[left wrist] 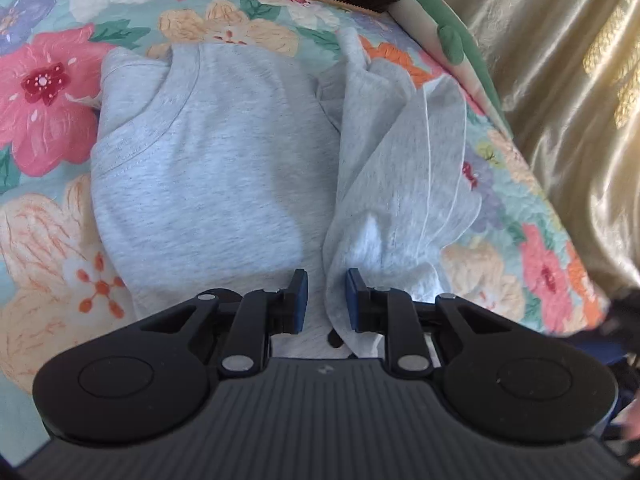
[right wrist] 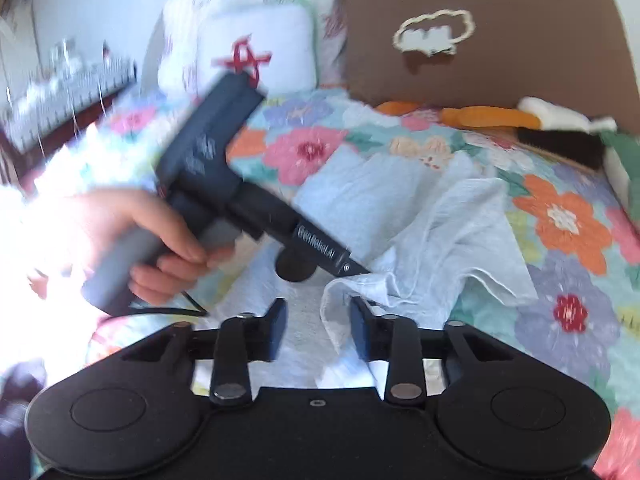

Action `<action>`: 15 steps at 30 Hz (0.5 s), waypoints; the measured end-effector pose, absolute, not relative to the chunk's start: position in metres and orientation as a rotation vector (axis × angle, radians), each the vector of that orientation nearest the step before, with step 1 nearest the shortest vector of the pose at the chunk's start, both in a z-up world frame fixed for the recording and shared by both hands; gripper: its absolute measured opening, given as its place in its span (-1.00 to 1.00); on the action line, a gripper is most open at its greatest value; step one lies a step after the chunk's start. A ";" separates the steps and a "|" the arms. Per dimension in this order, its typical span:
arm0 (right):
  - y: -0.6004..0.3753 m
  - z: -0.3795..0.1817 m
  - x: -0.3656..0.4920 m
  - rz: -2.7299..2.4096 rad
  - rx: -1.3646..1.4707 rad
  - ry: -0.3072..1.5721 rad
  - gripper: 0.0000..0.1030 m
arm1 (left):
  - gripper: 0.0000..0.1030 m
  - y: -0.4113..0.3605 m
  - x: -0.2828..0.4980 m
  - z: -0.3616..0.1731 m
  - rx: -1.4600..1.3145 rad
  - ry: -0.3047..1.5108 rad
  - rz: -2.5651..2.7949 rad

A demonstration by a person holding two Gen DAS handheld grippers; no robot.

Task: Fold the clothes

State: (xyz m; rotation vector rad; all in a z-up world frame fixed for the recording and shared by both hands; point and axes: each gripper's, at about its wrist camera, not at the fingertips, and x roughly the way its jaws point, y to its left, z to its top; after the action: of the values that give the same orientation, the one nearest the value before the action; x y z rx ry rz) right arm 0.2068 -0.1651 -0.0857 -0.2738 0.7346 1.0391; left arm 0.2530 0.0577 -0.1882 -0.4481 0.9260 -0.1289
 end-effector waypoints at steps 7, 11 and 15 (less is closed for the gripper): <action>-0.183 -0.109 0.237 0.950 -0.213 0.859 0.25 | -0.56 0.067 0.254 -0.193 -0.512 0.936 -0.122; -0.168 -0.136 0.240 1.022 -0.188 0.957 0.26 | -0.56 0.064 0.253 -0.185 -0.470 0.938 -0.112; -0.144 -0.143 0.211 1.101 -0.441 0.871 0.25 | -0.45 0.050 0.242 -0.164 -0.288 0.887 -0.130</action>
State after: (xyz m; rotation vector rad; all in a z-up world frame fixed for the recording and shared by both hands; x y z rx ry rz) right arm 0.2115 -0.1445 -0.1435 -0.4406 0.8705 1.1006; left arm 0.2423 0.0497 -0.1640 -0.2883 0.8875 -0.1305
